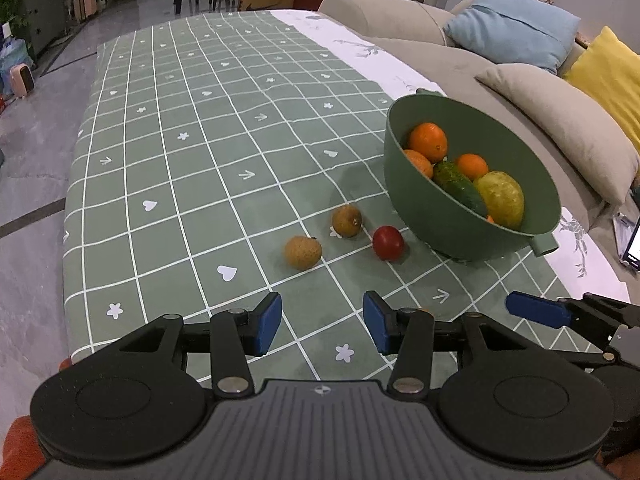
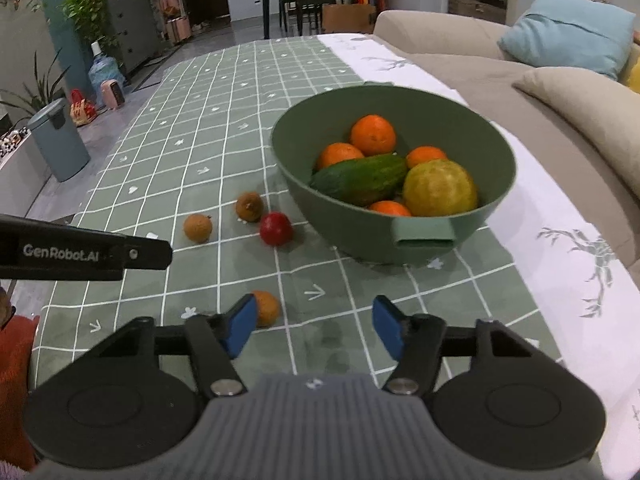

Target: Organize fruits

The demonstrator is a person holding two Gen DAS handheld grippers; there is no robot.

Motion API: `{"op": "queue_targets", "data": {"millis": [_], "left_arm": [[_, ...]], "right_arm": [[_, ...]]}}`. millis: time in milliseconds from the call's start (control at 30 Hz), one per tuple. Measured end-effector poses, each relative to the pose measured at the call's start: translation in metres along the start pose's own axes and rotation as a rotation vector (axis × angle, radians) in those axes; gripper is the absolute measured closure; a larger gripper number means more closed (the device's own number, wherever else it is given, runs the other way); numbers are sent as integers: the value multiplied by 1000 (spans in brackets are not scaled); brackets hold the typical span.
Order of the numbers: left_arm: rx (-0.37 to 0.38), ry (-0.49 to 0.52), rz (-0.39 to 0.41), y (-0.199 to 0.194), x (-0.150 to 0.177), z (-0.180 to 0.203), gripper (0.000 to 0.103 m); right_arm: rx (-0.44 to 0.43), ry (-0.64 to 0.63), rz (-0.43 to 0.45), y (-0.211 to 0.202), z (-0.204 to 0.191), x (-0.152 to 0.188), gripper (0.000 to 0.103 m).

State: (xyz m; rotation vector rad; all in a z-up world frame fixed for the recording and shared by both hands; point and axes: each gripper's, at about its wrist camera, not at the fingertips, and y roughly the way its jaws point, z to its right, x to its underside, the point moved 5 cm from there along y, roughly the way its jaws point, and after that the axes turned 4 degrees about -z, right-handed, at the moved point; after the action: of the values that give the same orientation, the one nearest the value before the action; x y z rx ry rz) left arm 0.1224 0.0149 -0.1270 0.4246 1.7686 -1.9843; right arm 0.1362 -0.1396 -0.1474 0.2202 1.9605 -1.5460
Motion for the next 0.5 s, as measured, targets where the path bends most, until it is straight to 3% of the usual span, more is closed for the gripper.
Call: {"op": "queue_targets", "data": {"millis": [100,333,500], "left_arm": [[2,-9,-11,7,0,-3,47],[-1,-22,-34,18,-2,-10,52],[-11,-7,-47,25,-2,-12,52]], "right_arm": [[-33,-3,-7,5,-4,-2,55],[-92,-29,-37,21,-18,-3,58],[-110,-30,-65,35,-22,-6,68]]}}
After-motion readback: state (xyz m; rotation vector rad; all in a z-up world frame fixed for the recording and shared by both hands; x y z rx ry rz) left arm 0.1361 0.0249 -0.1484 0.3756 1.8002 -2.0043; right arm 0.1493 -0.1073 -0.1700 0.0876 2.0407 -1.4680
